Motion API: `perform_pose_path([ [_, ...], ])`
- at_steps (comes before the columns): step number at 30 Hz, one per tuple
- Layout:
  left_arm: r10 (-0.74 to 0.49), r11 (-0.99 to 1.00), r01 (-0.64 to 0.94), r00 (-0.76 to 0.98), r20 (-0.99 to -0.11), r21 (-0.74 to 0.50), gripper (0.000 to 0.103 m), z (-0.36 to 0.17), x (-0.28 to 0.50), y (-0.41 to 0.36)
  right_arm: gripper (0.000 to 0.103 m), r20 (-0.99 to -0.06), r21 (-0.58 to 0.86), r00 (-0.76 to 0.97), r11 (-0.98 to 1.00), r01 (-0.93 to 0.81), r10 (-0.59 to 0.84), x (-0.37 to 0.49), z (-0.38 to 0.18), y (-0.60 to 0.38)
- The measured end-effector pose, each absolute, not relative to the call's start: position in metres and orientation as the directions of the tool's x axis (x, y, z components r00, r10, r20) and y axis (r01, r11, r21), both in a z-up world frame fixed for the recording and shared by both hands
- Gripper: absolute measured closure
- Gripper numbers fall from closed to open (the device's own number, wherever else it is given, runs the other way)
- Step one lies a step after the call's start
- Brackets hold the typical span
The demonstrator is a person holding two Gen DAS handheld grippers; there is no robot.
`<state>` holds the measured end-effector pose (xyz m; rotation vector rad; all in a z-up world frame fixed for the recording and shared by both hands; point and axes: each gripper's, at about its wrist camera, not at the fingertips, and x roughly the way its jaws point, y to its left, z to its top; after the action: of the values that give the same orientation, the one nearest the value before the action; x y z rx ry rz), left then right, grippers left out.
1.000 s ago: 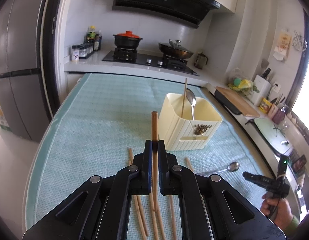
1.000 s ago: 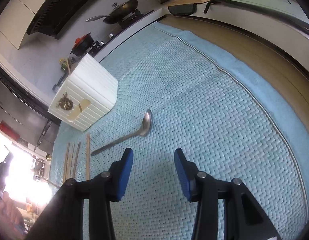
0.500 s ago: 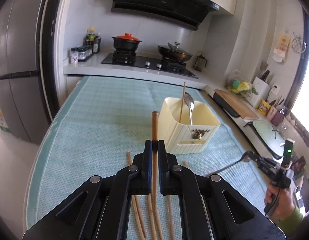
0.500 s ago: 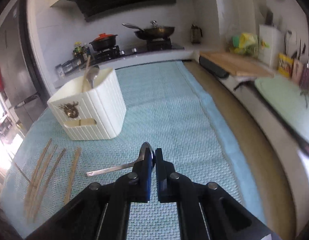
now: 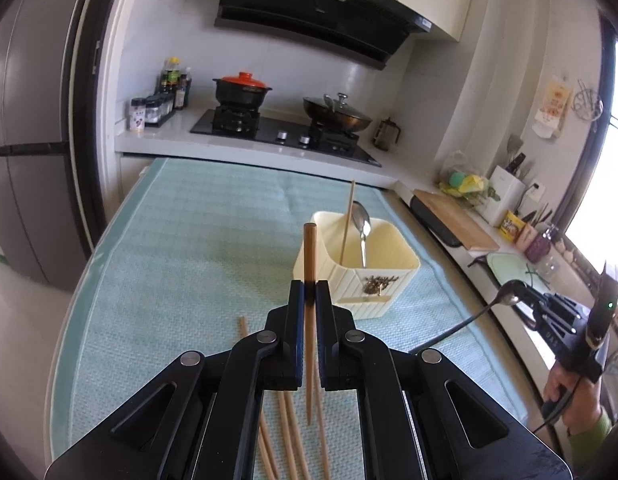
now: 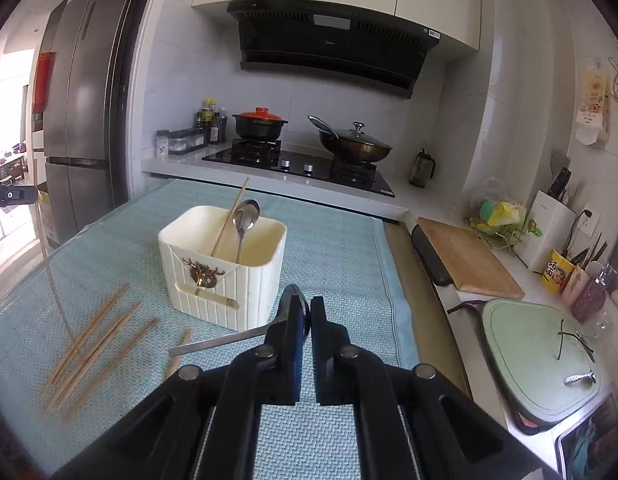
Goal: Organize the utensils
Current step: 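Carry the small spoon over the holder with the right gripper while the left gripper holds the chopstick above it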
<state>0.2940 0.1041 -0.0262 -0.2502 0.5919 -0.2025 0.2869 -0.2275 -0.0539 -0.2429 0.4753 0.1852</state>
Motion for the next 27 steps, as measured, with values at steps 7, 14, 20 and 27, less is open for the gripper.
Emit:
perform_pose_path([
  [7, -0.275, 0.951, 0.153, 0.817, -0.506, -0.271, 0.100, 0.007, 0.316, 0.096, 0.099, -0.452, -0.206, 0.881, 0.944, -0.257, 0.141, 0.298, -0.017, -0.222],
  [14, -0.274, 0.951, 0.177, 0.864, -0.423, -0.254, 0.100, 0.069, 0.360, 0.082, 0.099, -0.388, -0.308, 0.915, 0.920, -0.241, 0.110, 0.342, 0.031, -0.209],
  [20, -0.227, 0.965, 0.150, 0.889, -0.399, -0.215, 0.100, 0.086, 0.415, 0.058, 0.099, -0.375, -0.451, 0.923, 0.854, -0.261, 0.084, 0.399, 0.035, -0.173],
  [27, -0.190, 0.979, 0.115, 0.823, -0.536, -0.171, 0.100, 0.029, 0.478, 0.030, 0.100, -0.522, -0.583, 0.849, 0.694, -0.422, 0.077, 0.462, -0.025, -0.127],
])
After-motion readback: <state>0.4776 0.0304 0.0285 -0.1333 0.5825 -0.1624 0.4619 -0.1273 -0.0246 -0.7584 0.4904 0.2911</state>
